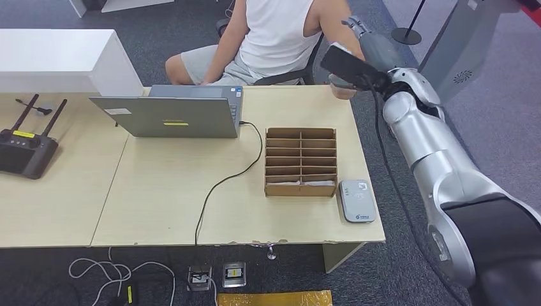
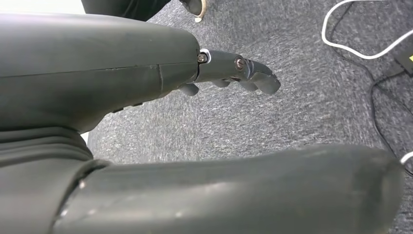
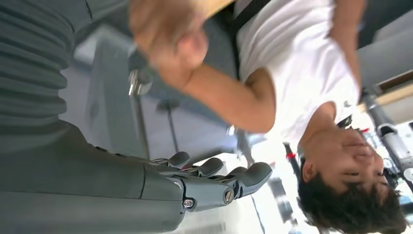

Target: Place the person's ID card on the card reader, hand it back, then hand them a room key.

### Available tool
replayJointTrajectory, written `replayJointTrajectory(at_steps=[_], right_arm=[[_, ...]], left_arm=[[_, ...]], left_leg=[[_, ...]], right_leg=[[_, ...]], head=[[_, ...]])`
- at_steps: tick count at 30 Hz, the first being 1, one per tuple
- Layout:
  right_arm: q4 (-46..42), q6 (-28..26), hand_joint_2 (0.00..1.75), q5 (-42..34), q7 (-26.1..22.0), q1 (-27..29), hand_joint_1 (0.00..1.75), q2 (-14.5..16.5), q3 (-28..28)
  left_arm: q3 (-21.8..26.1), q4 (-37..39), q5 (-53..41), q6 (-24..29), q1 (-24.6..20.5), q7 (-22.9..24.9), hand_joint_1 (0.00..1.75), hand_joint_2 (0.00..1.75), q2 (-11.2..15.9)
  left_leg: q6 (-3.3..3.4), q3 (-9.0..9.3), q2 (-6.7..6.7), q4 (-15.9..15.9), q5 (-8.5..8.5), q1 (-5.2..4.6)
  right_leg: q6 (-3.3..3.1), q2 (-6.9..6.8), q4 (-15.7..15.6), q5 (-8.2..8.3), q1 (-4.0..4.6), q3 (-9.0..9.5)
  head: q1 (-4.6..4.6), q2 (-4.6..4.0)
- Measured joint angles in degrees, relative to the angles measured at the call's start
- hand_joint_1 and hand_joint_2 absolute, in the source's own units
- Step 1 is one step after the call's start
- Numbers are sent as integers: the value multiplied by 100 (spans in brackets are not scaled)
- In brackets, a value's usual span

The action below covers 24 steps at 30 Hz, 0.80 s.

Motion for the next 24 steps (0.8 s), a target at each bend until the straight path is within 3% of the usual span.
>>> replayJointTrajectory(at_steps=[3, 10, 15, 19, 24], right_arm=[[-653, 822, 175, -1055, 156, 248, 0, -151, -173], [-2010, 1787, 175, -2416, 623, 879, 0, -519, -368], [-3205, 1802, 175, -2601, 1160, 1861, 0, -821, -389], [-3763, 1681, 175, -2535, 1142, 2477, 0, -971, -436], [-4239, 1679, 175, -2525, 1145, 2779, 0, -1107, -450]], left_arm=[[3, 4, 51, 31, 83, -55, 0, 0, 5], [13, 9, 127, 38, 135, -86, 0, 0, 4], [30, 9, 236, 65, 150, -87, 0, 0, 0], [67, 12, 274, 75, 157, -87, 0, 0, 2], [108, 14, 281, 76, 158, -87, 0, 0, 3]], left_leg=[[0, -1, 0, 0, 0, -1], [-1, 10, 2, 0, -1, 0], [-1, 11, 2, -1, -2, 1], [-1, 7, 5, -1, -3, 0], [-1, 9, 5, -1, -2, 1]], right_leg=[[0, 0, -1, 0, -1, -1], [0, 2, -4, 0, 0, 4], [0, 2, -4, 0, 1, 8], [0, 4, -4, 0, -1, 6], [0, 4, -4, 0, 0, 6]], head=[[0, 0], [-1, 0], [0, 0], [-2, 0], [-1, 0]])
